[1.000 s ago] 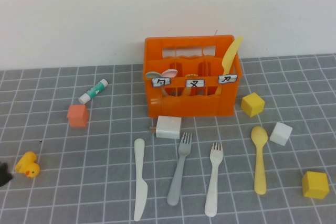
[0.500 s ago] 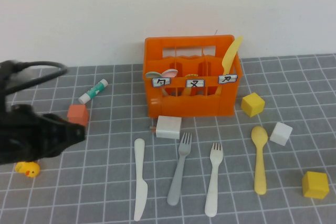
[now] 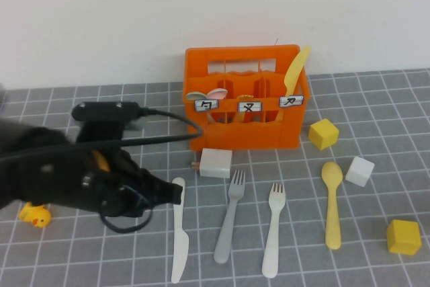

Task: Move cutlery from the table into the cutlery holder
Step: Pick up the knife

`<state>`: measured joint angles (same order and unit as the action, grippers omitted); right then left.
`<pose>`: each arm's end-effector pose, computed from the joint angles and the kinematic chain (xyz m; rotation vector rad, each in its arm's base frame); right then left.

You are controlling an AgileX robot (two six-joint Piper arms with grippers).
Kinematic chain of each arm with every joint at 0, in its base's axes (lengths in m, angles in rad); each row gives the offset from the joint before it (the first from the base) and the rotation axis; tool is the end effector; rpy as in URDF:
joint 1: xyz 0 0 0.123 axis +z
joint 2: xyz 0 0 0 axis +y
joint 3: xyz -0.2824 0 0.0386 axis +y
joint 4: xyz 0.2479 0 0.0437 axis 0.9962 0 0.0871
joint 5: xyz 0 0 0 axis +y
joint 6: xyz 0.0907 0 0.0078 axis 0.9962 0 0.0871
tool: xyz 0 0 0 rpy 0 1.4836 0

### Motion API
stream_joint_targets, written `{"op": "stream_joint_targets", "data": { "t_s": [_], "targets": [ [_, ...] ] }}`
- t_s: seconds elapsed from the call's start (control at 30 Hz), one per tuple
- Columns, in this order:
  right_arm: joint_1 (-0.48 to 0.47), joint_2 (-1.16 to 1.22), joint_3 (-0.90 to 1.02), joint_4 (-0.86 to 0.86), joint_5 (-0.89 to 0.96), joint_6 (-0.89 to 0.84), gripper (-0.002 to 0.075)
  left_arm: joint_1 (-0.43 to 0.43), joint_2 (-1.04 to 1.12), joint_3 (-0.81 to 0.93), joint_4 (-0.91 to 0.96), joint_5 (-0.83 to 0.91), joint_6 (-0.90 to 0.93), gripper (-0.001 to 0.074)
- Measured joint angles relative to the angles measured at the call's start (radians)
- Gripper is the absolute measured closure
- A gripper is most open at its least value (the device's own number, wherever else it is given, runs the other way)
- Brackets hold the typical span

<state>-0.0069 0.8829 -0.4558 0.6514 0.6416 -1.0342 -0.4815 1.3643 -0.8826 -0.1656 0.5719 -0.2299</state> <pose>0.1487 0.0321 0.2376 -0.7201 2.2684 0.2228 0.2370 -0.1330 0.2568 0.1811 2.5801 -0.4418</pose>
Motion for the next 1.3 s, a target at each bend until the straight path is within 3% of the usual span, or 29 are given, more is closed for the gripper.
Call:
{"op": "stream_joint_targets", "data": {
  "t_s": [0.13,0.23,0.8,0.87,1.1,1.3],
  "targets": [
    [0.000,0.000,0.000,0.013,0.000,-0.020,0.0729,-0.046,0.109,-0.073,0.223,0.096,-0.240,0.0736],
    [0.001,0.000,0.000,0.020,0.007,-0.024,0.0729,-0.066,0.183,-0.149,0.277,0.141,-0.323,0.0736],
    [0.002,0.002,0.002,0.010,0.029,-0.035,0.0729,-0.072,0.419,-0.286,0.326,0.062,-0.340,0.0734],
    [0.002,0.002,0.002,0.010,0.023,-0.035,0.0729,-0.072,0.442,-0.307,0.326,0.066,-0.325,0.0709],
    [0.002,0.002,0.002,0.023,0.017,-0.035,0.0729,-0.068,0.527,-0.371,0.326,0.094,-0.369,0.0439],
    [0.002,0.002,0.002,0.043,0.029,-0.046,0.0729,-0.065,0.575,-0.382,0.334,0.094,-0.404,0.0398]
  ]
}}
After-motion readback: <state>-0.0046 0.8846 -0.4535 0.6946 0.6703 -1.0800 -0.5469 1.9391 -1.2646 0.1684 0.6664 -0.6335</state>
